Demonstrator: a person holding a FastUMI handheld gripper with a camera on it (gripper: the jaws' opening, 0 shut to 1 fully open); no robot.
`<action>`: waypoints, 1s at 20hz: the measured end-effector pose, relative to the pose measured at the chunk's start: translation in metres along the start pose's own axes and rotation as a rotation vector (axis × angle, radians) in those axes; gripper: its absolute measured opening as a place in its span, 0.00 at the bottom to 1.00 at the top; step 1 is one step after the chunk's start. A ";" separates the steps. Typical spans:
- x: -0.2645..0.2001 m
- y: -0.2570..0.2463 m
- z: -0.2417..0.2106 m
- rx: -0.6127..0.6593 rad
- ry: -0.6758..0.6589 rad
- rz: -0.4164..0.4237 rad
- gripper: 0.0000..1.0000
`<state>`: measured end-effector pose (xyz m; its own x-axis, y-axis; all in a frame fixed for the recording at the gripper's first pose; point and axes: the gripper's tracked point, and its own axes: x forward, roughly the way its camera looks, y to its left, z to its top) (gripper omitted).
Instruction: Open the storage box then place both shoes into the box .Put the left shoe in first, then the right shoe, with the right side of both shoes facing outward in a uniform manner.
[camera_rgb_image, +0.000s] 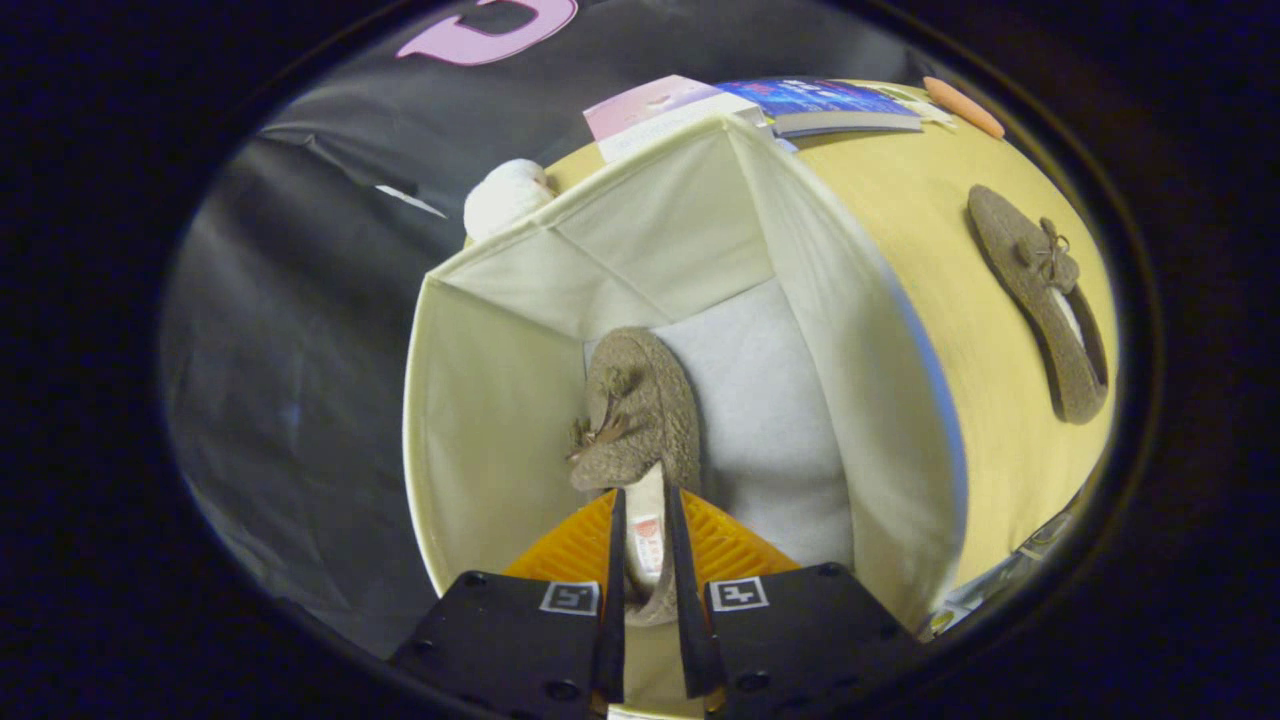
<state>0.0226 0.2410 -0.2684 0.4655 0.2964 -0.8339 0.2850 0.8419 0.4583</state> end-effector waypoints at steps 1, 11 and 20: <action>-0.005 0.001 0.006 0.010 -0.006 0.018 0.26; -0.086 -0.030 0.095 0.066 -0.130 0.149 0.26; -0.135 -0.159 0.173 0.134 -0.261 0.043 0.26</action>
<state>0.0592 -0.0107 -0.1760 0.6747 0.1897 -0.7133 0.3601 0.7590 0.5424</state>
